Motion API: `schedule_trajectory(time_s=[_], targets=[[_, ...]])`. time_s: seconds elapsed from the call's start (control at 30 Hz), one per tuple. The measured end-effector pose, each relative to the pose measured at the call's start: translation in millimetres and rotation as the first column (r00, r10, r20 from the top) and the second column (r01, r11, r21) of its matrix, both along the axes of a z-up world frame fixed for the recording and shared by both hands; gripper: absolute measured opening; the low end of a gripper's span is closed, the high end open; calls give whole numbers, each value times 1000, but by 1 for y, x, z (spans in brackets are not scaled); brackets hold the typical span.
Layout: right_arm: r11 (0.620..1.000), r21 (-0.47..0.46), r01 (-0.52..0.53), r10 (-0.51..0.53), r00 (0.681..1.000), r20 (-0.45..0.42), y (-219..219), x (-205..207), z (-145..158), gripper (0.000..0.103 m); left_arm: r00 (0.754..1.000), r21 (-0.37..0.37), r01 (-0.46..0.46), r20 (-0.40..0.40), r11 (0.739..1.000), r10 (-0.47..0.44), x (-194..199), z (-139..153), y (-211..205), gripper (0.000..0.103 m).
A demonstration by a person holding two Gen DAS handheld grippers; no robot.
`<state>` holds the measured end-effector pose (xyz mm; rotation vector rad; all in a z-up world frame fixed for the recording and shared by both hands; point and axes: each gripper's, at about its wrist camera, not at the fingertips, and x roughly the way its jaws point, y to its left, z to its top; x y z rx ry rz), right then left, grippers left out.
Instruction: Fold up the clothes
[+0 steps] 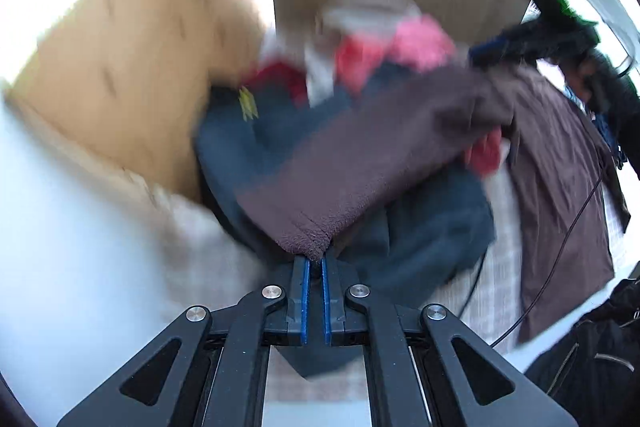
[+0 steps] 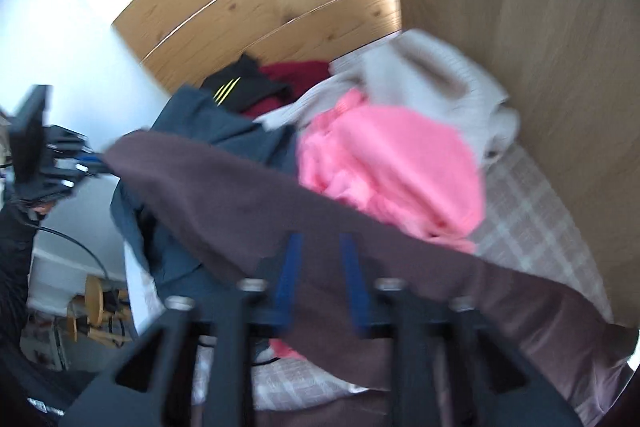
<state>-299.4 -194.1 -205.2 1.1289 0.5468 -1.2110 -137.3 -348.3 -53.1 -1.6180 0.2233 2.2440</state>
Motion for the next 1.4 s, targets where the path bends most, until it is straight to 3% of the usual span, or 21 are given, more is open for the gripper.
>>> schedule_trajectory(time_s=[0.1,0.17,0.3,0.4,0.57,0.67,0.73,0.83,0.9,1.0,1.17,1.23,1.4], targets=[[996,27,-81,81,997,7,-8,25,-10,5,1000,18,12,7,1000,-12,11,-13,4,4],[991,50,-121,123,991,-42,-20,39,-19,5,1000,15,18,-3,1000,-18,14,-15,5,4],[999,28,44,-39,984,-175,-38,18,-19,2,999,-33,32,-26,999,-32,17,-15,13,4],[999,-23,43,-44,998,-43,-34,11,0,5,999,-52,43,-31,998,-44,18,-14,14,4],[983,52,-176,175,984,15,-46,70,-12,5,999,-48,47,-25,998,-48,20,-18,12,4],[995,28,-101,104,984,-144,-71,74,-22,2,999,-48,43,-20,998,-44,20,-22,10,4],[1000,-23,-13,10,995,-102,-79,57,-16,4,999,-61,48,-21,997,-50,21,-23,12,4],[998,-63,-20,21,1000,16,-82,50,1,6,998,-71,55,-19,996,-56,22,-25,13,4],[989,-50,-141,141,990,6,-79,76,5,6,999,-75,47,-20,996,-49,21,-26,11,4],[951,7,-308,307,950,48,-80,122,-10,6,999,-62,39,-22,997,-41,19,-25,8,4],[960,-14,-281,282,958,49,-97,137,-9,2,1000,-51,11,-12,999,-12,17,-26,7,5],[964,-24,-266,267,962,49,-104,141,-8,8,1000,-42,-13,4,999,13,18,-24,1,8],[973,-49,-228,230,972,51,-121,154,-6,8,996,10,-86,-29,996,86,19,-3,-22,8]])
